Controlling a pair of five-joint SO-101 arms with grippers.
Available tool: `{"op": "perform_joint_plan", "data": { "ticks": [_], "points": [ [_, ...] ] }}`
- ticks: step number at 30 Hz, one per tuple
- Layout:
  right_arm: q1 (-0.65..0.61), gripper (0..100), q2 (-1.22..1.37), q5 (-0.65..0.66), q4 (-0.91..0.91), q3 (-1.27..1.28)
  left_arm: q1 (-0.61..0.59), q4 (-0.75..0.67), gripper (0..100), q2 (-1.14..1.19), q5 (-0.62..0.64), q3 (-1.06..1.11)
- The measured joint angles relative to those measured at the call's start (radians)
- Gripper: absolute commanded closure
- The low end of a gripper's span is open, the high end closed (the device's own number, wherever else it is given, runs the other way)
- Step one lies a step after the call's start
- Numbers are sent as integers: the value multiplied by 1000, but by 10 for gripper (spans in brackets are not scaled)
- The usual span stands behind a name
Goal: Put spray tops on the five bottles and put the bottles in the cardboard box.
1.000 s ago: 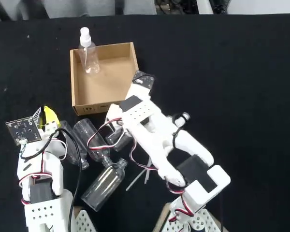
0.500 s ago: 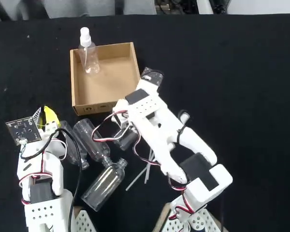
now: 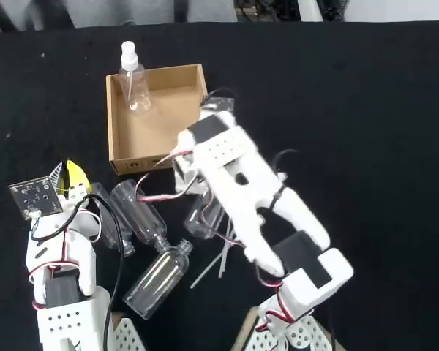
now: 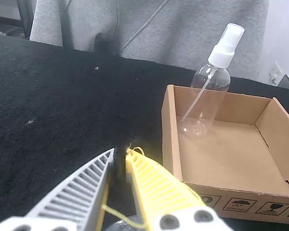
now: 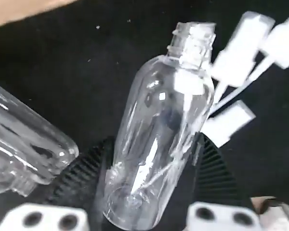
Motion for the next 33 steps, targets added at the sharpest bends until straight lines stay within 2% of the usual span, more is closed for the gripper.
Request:
{"op": "perform_joint_plan", "data": {
  "ticks": [10, 18, 33],
  "points": [
    [163, 839, 0, 259, 20, -26, 0, 0, 963, 0, 0, 0],
    [278, 839, 2, 468, 155, -107, 0, 0, 963, 0, 0, 0],
    [500, 840, 2, 852, 161, -66, 0, 0, 963, 0, 0, 0]
  ]
}}
